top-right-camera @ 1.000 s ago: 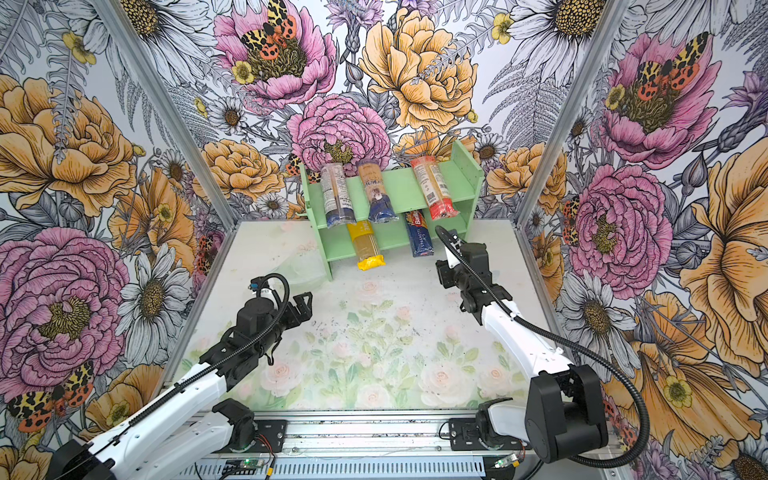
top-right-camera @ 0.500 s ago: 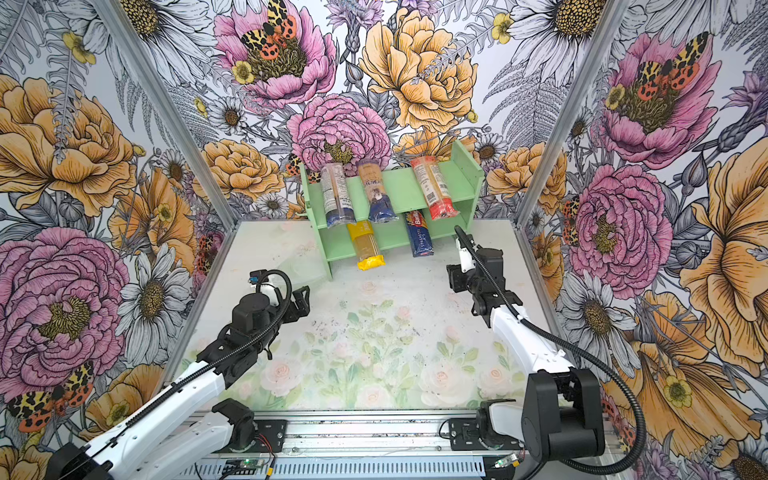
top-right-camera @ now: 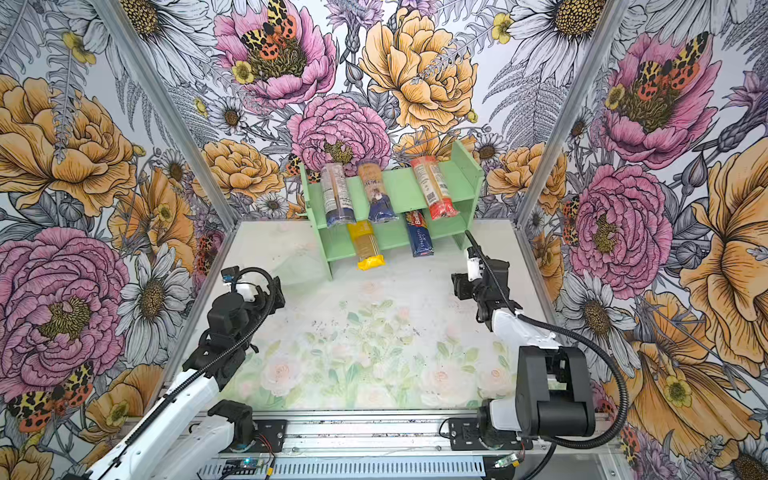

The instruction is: Place and organize the pasta boxes and bags onto the shelf

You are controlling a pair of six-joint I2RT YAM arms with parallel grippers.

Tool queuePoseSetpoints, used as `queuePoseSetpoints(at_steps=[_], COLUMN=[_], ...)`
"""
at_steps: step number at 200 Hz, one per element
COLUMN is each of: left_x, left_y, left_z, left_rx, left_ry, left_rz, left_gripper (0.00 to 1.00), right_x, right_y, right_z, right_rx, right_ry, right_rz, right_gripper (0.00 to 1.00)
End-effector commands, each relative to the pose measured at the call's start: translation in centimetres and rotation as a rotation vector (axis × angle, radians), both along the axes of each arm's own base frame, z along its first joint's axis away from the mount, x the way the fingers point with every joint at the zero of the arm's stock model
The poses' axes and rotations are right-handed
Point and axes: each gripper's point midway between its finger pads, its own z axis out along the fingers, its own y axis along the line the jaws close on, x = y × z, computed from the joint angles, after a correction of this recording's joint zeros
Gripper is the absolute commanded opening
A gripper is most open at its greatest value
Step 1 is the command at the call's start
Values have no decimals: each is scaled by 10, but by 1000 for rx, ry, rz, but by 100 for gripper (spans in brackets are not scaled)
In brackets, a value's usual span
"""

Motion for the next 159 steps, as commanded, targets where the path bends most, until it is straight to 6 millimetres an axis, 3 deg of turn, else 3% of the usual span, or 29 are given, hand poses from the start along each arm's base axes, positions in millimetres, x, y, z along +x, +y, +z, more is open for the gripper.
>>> queuePoseSetpoints(at_steps=[1,110,159], left_x=[1,17,28], left_y=[10,61,61], left_z=[2,-30,-50], left_rx=[29,77,84], left_ry=[-52,-108,-103], left_rz=[16,120,71], left_gripper=[99,99,99], right_x=[10,14,15], right_y=[-2,-40,-38], right_z=[6,-3,-9], right_rx=[29,97,72], right_ry=[-56,-198,-215], right_rz=[2,-139,-138], right_gripper=[61,61,62])
